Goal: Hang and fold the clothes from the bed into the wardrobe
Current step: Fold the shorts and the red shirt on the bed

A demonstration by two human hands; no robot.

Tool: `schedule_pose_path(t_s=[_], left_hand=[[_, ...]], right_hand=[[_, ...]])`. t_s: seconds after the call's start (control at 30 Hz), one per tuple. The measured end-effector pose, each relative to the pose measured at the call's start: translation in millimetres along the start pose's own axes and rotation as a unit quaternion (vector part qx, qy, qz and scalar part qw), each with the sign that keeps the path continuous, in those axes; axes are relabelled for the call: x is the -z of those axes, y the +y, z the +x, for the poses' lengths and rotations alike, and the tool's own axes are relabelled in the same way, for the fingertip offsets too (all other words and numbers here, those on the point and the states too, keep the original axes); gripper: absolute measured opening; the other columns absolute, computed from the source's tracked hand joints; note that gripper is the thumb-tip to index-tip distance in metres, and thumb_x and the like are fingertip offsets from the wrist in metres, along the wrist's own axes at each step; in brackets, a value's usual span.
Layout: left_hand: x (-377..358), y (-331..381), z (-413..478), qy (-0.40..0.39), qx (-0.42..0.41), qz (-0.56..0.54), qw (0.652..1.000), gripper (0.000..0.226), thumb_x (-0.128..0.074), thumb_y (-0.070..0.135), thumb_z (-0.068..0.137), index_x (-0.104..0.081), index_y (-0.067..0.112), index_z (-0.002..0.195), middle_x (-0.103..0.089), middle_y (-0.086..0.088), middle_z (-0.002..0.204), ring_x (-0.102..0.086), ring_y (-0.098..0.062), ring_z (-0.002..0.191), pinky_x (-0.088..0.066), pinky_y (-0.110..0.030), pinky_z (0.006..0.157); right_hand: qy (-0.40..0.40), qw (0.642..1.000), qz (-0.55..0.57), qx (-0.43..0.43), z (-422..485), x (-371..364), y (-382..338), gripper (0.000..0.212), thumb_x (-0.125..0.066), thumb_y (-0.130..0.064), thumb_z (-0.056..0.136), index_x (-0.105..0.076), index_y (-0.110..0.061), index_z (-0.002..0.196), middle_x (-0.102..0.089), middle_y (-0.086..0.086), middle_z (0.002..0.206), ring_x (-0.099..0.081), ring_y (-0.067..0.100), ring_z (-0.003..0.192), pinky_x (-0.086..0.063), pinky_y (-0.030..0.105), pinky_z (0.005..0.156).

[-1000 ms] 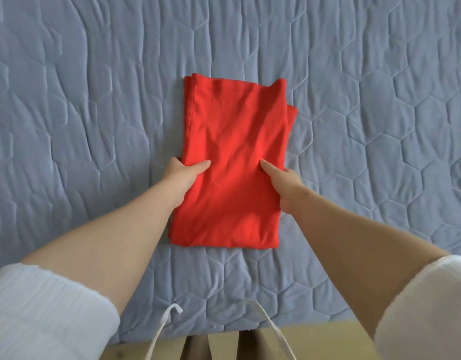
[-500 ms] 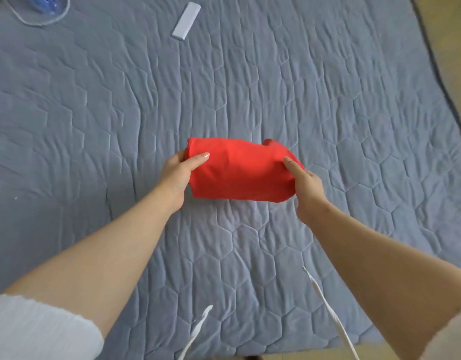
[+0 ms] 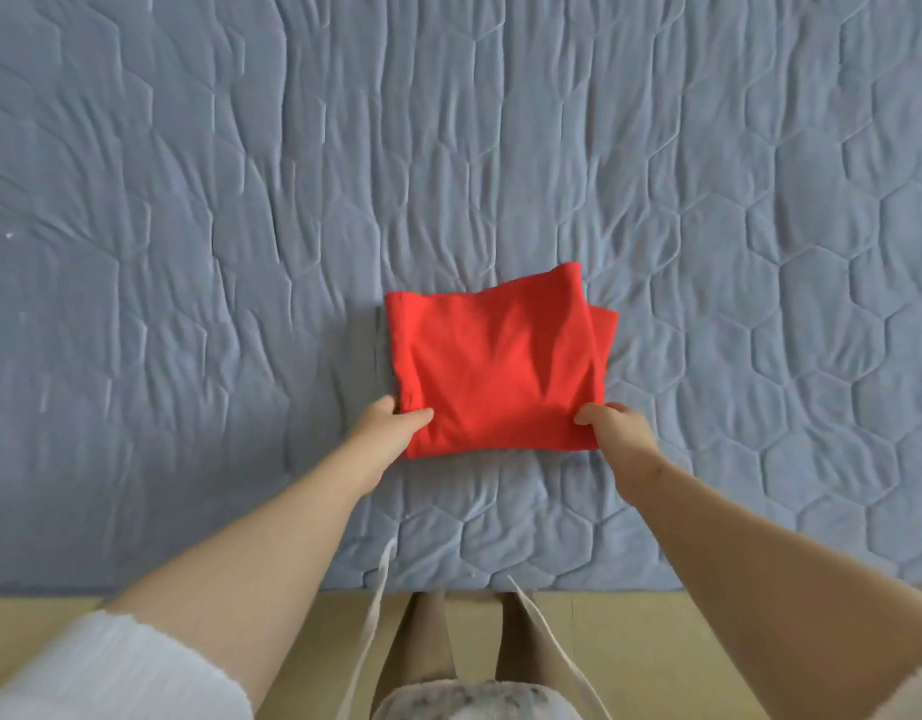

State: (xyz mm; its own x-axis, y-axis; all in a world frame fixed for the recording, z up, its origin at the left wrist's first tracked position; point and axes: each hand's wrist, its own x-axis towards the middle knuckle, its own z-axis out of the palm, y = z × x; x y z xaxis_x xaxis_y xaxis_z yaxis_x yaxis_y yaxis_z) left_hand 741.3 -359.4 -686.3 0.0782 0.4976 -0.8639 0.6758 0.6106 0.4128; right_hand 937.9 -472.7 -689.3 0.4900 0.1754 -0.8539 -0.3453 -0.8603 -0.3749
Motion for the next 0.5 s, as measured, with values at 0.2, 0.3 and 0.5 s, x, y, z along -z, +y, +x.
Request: schedule_pose_path(t_s=[0.2,0.3,0.5], left_hand=[[-9.3,15.8,11.8,0.072,-0.086,-0.044,0.993,0.033,-0.059,0.032,0.089,-0.055,0.014,0.117,-0.059,0.002,0.103,-0.056,-0.013,0.094,-0.037,-0.018,0.077],[-10.3,31.2,19.5,0.097,-0.140,-0.009,0.985,0.032,-0.058,0.018,0.090,-0.054,0.010,0.121,-0.063,-0.007,0.112,-0.058,-0.019,0.101,-0.041,-0.022,0.082],[-12.3,34.1,17.9,0.127,-0.146,0.144,0.970,0.041,-0.063,0.025,0.086,-0.051,0.014,0.124,-0.063,-0.008,0.117,-0.057,-0.028,0.108,-0.040,-0.029,0.085]], right_hand=[[0.029,0.996,0.047,0.065,11.6,-9.2,-15.8,0.035,-0.067,-0.042,0.082,-0.052,-0.017,0.101,-0.055,-0.006,0.083,-0.052,0.009,0.074,-0.039,0.022,0.063],[0.081,0.994,0.006,0.075,19.5,-10.6,-21.2,0.025,-0.062,-0.037,0.085,-0.049,-0.017,0.076,-0.051,-0.005,0.071,-0.052,0.019,0.076,-0.039,0.028,0.069],[0.157,0.987,-0.021,-0.033,10.3,-24.2,-8.5,0.034,-0.051,-0.026,0.090,-0.054,-0.005,0.117,-0.059,0.017,0.109,-0.054,0.029,0.104,-0.040,0.037,0.094]])
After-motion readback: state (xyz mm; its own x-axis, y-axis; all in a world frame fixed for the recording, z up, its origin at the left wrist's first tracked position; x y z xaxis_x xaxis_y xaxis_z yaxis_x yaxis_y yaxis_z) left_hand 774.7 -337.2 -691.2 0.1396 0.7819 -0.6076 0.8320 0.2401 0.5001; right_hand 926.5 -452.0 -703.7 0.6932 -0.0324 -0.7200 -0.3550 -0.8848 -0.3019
